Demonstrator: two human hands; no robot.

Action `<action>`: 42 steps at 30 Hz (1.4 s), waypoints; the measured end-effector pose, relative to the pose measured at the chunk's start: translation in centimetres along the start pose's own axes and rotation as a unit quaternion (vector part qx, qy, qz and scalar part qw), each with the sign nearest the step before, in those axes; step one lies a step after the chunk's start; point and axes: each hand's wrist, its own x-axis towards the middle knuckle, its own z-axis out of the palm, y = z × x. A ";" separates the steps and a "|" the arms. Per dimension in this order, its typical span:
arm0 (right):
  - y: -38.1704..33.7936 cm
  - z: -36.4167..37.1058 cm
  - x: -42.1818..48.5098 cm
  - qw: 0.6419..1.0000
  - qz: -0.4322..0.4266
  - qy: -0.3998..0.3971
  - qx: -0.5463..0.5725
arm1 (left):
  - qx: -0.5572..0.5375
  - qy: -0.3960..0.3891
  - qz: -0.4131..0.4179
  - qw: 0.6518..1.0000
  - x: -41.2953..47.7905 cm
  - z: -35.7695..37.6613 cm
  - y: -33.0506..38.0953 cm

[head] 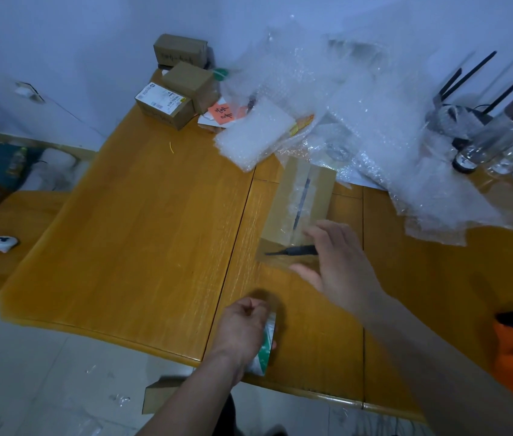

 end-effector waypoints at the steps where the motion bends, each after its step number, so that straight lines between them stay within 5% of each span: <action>1: -0.1 -0.4 -1.0 0.999 0.030 0.018 0.029 | 0.001 0.000 -0.001 1.000 0.0 0.0 0.0; 4: 0.3 -1.1 -5.2 0.961 0.219 0.037 0.163 | 0.004 -0.003 0.002 1.000 0.0 -0.1 0.0; 7: 2.8 -0.1 -10.5 0.848 0.450 -0.008 0.280 | 0.011 -0.002 0.004 1.000 -0.1 -0.1 0.1; 11: 5.0 1.6 -16.3 0.809 0.560 -0.064 0.166 | 0.025 0.002 0.007 1.000 -0.5 0.2 0.2; 37: 3.8 1.6 -18.9 0.777 0.620 -0.040 0.095 | 0.030 0.015 0.023 0.999 -1.0 0.3 -0.3; 42: 0.8 -0.3 -15.9 0.838 0.539 -0.028 0.074 | 0.025 0.020 0.016 0.999 -0.9 0.3 -0.3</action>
